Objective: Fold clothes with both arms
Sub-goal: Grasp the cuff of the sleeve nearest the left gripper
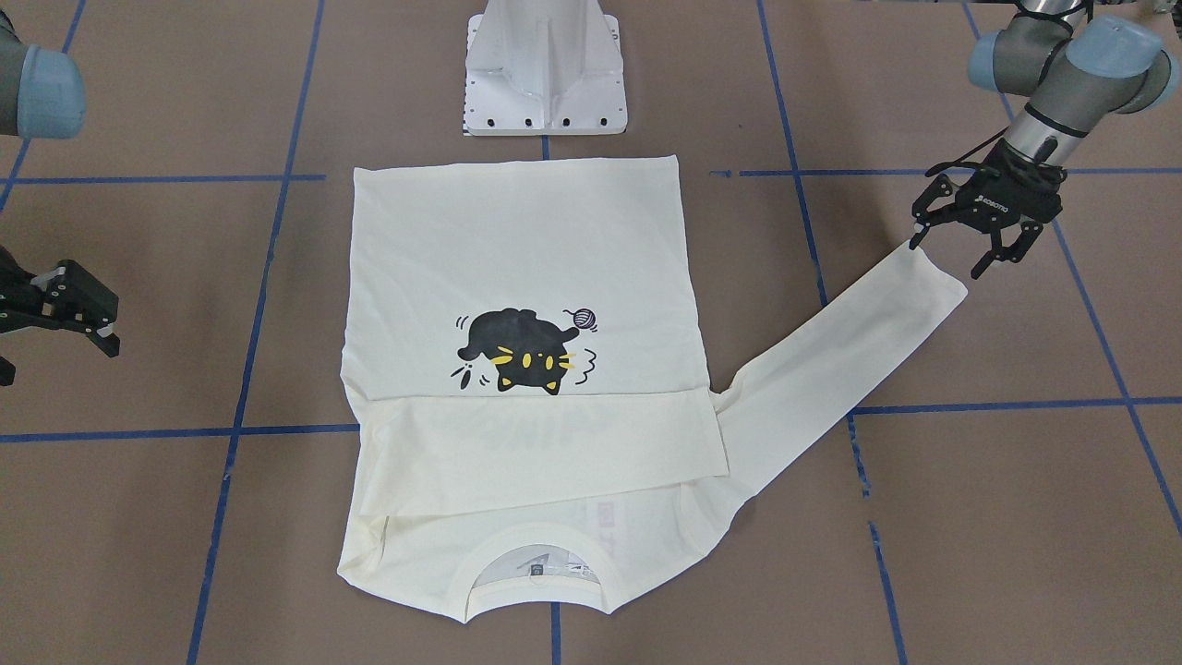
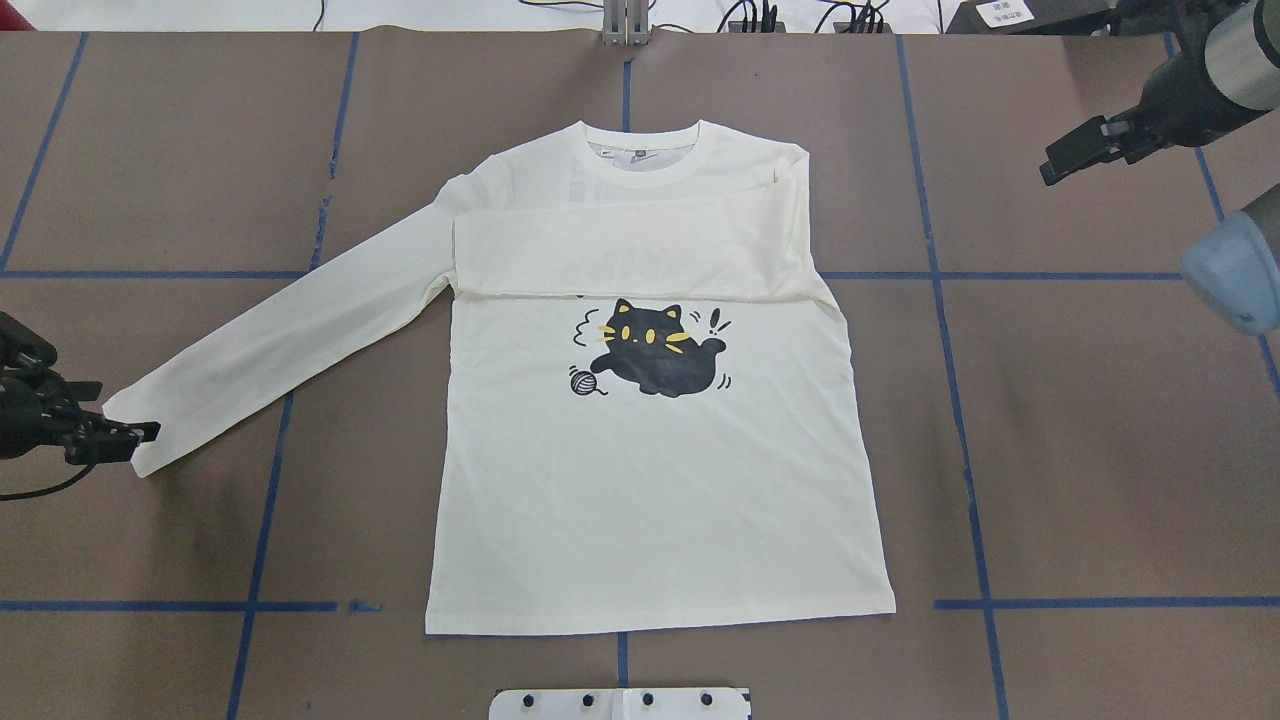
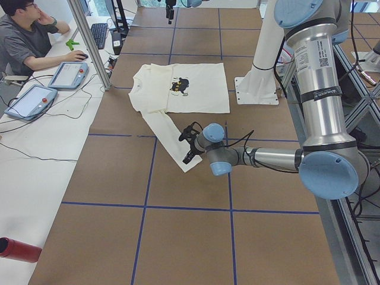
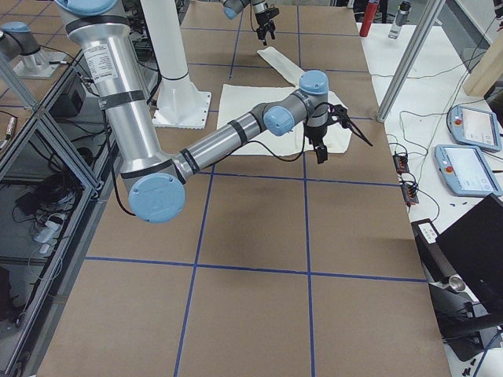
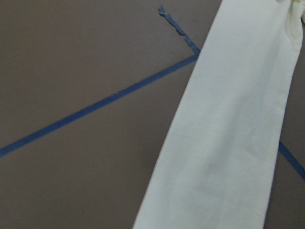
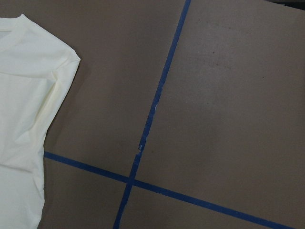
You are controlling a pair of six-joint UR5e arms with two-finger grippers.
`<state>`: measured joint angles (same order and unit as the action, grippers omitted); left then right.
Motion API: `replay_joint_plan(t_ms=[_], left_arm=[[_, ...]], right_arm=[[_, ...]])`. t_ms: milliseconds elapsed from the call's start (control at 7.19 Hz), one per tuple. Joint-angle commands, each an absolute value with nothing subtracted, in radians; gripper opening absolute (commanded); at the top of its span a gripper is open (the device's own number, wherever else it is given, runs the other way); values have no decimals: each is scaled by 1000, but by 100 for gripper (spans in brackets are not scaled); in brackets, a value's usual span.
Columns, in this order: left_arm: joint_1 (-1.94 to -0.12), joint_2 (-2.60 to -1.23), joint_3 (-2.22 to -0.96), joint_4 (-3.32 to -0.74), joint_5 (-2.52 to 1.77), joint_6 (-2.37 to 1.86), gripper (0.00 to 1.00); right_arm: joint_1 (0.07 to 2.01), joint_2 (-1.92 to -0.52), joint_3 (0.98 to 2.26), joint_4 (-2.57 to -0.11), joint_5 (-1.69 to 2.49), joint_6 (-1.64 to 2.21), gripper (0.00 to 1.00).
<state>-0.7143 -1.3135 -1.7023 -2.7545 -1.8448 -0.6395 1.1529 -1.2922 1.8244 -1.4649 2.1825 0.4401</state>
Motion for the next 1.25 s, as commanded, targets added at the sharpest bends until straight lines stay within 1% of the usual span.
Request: replay_joint_plan(t_ms=[0,139,556,695,835,974,1113], left_arm=[[-631,-1275,-1706,-2753,-1763,-652,88],[-600,-1275,-1704,-2749,-1740,-652,79],[-572,-1272,-1704,-2749,-1718,-652,79],[-572,-1272,-1703,-2747,-1717,-652,73],[-572,-1270,-1703,-2747,-1704,-652,62],[-572,-1269,-1701,-2740,-1695,-652,46],[-572,-1269,-1698,-2737,-1687,-652,22]], right_arm=[[1155,-1299,1830,-1463,2181,445,100],[1155,-1298,1829,-1463,2181,445,100],[1154,-1298,1829,-1463,2180,445,100],[1155,-1298,1829,-1463,2180,445,100],[1155,-1296,1829,-1463,2180,445,100],[1154,-1296,1829,-1463,2180,446,100],[1154,-1296,1829,-1463,2180,446,100]])
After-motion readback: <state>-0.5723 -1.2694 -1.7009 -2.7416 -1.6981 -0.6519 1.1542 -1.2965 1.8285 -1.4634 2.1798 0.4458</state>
